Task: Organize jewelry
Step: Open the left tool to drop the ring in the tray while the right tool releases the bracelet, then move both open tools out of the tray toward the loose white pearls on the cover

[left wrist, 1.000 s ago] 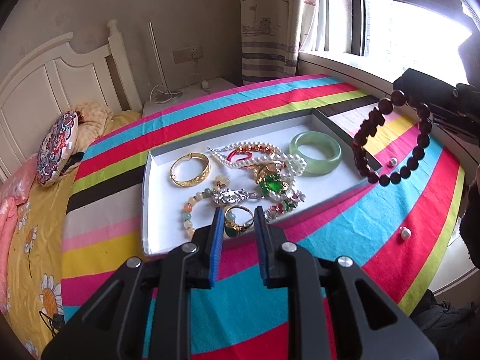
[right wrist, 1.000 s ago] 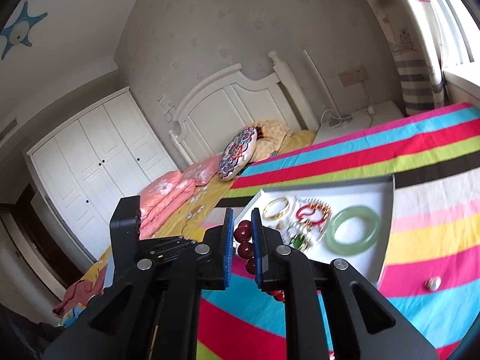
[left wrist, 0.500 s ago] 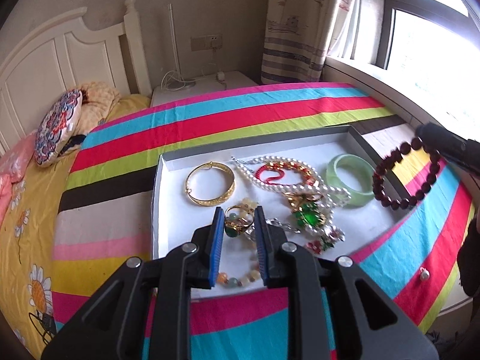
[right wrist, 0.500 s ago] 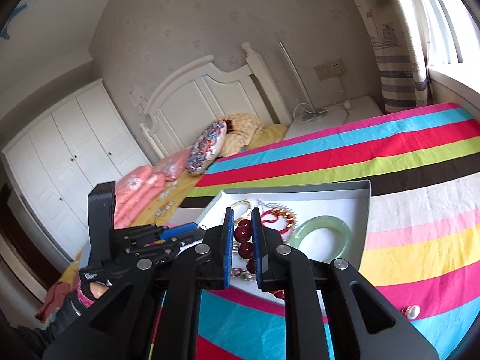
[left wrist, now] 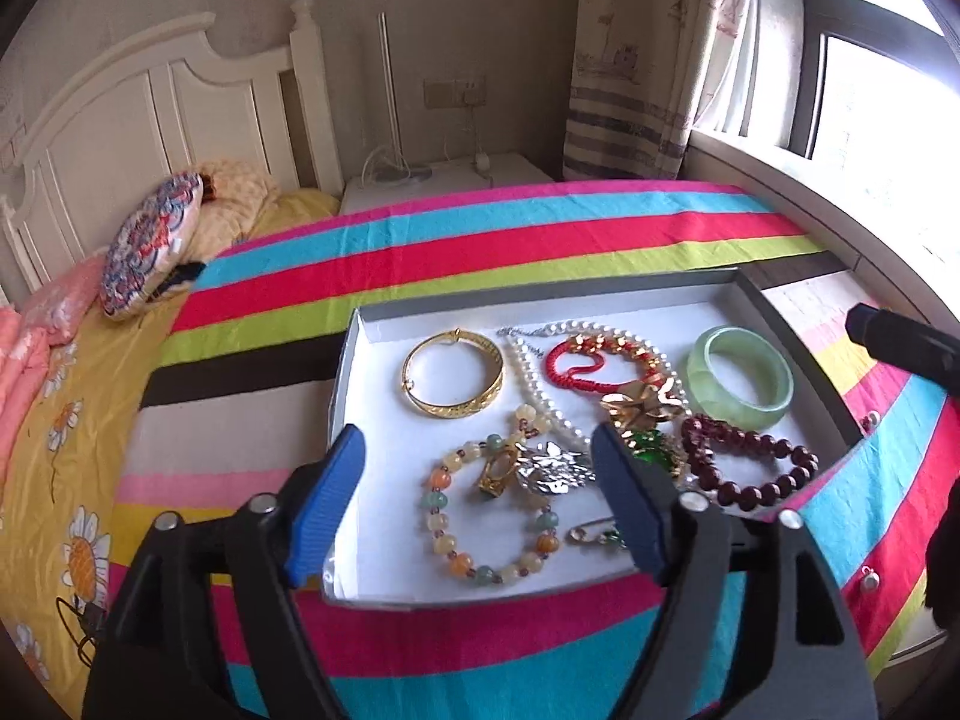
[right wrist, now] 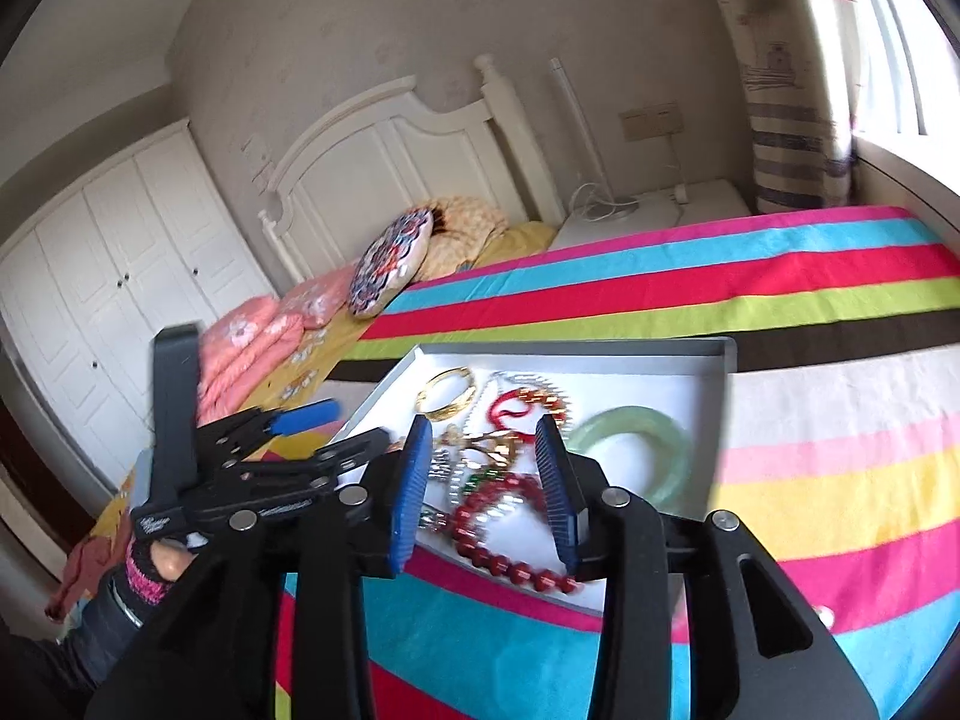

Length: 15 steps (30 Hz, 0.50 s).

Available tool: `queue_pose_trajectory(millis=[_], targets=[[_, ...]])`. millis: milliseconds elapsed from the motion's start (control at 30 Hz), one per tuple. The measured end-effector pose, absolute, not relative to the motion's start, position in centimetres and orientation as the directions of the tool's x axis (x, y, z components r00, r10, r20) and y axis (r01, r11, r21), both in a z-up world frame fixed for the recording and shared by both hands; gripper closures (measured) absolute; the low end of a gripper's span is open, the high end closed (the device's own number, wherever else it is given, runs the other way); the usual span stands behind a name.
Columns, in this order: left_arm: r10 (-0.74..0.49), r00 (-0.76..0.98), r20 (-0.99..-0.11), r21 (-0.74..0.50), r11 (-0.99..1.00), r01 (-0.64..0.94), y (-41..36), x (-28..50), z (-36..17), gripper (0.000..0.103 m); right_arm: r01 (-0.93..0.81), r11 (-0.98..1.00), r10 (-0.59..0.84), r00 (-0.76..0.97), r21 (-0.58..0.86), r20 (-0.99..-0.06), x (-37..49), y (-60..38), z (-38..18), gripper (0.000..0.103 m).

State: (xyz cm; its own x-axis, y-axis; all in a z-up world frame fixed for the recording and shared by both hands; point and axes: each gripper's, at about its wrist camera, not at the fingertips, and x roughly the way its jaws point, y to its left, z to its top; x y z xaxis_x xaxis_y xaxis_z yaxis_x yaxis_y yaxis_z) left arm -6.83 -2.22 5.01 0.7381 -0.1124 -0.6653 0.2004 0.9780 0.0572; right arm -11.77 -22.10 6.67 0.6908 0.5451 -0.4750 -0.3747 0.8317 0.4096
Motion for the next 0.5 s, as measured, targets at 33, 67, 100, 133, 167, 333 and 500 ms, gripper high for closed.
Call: queue_pose_trajectory(millis=[33, 67, 100, 133, 167, 333, 500], targets=[[-0.112, 0.755, -0.646, 0.069, 0.976, 0.205, -2.6, -7.7, 5.4, 0.021, -0.362, 0.834, 0.538, 0.699, 0.417, -0.471, -12.1, -23.1, 6.6, 0.065], [-0.121, 0.762, -0.636, 0.070, 0.974, 0.213, -2.9, -8.2, 5.7, 0.021, -0.350, 0.835, 0.533, 0.705, 0.425, -0.467, -12.3, -23.9, 6.6, 0.065], [-0.145, 0.765, -0.627, 0.066, 0.969, 0.237, -3.4, -9.0, 6.0, 0.020, -0.341, 0.833, 0.533, 0.706, 0.435, -0.466, -12.5, -24.7, 6.5, 0.065], [-0.162, 0.764, -0.625, 0.069, 0.963, 0.260, -4.0, -9.6, 6.2, 0.019, -0.343, 0.825, 0.545, 0.692, 0.450, -0.472, -12.8, -25.5, 6.3, 0.065], [-0.167, 0.763, -0.624, 0.075, 0.960, 0.271, -4.4, -10.1, 6.2, 0.019, -0.356, 0.820, 0.558, 0.676, 0.449, -0.482, -13.1, -25.7, 6.2, 0.065], [-0.199, 0.741, -0.641, 0.049, 0.953, 0.299, -5.9, -11.3, 5.5, 0.019, -0.435, 0.810, 0.587, 0.615, 0.394, -0.527, -13.9, -23.9, 6.7, 0.066], [-0.291, 0.705, -0.646, 0.003, 0.923, 0.384, -8.7, -13.9, 5.1, 0.019, -0.349, 0.865, 0.497, 0.694, 0.360, -0.521, -14.5, -26.0, 7.3, 0.065]])
